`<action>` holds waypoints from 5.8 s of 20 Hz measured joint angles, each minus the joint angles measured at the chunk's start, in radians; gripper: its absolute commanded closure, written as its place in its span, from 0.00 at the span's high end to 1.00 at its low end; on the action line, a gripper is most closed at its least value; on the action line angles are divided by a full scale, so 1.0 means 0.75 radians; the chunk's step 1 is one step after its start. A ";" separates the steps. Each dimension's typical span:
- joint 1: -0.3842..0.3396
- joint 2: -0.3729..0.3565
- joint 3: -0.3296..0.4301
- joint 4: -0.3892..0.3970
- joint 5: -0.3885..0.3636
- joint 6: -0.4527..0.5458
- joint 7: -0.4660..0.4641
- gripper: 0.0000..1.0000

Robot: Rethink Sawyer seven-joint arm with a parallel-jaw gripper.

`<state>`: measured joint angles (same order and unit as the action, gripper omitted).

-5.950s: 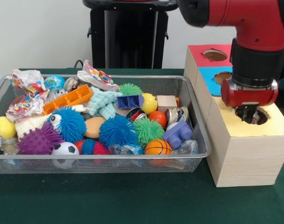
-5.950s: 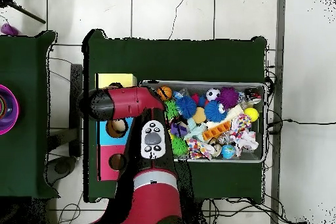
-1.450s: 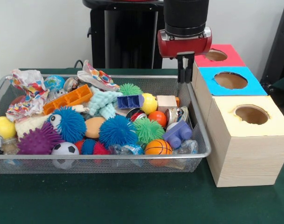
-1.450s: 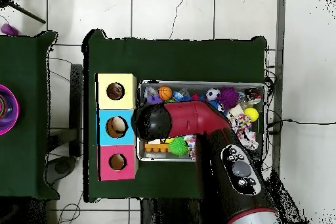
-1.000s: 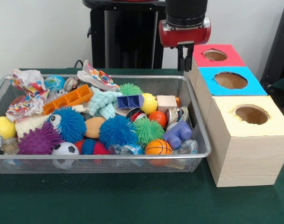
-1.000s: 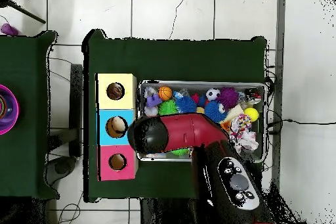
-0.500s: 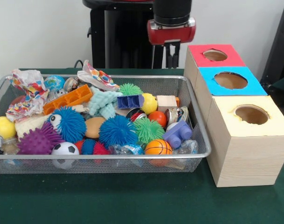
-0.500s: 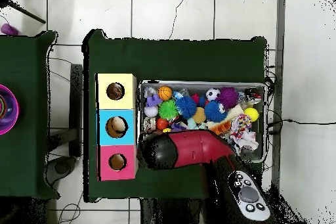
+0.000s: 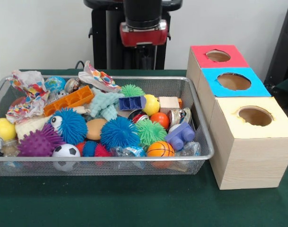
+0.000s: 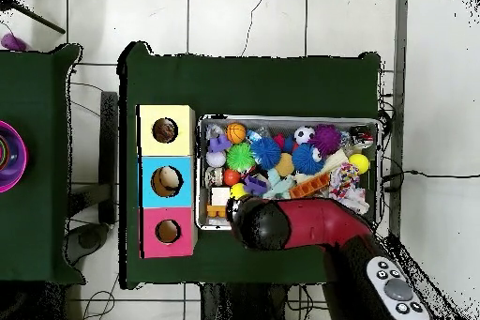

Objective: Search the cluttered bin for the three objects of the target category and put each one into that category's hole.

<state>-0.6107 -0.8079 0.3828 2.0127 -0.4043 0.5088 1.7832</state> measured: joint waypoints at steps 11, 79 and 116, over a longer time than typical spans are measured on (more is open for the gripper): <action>-0.156 0.019 0.117 0.000 -0.069 0.004 0.000 1.00; -0.297 0.110 0.286 -0.160 -0.399 0.128 -0.001 1.00; -0.421 0.215 0.216 0.019 -0.619 -0.090 -0.001 1.00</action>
<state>-0.9265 -0.6470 0.5445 2.0267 -0.8683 0.4416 1.7824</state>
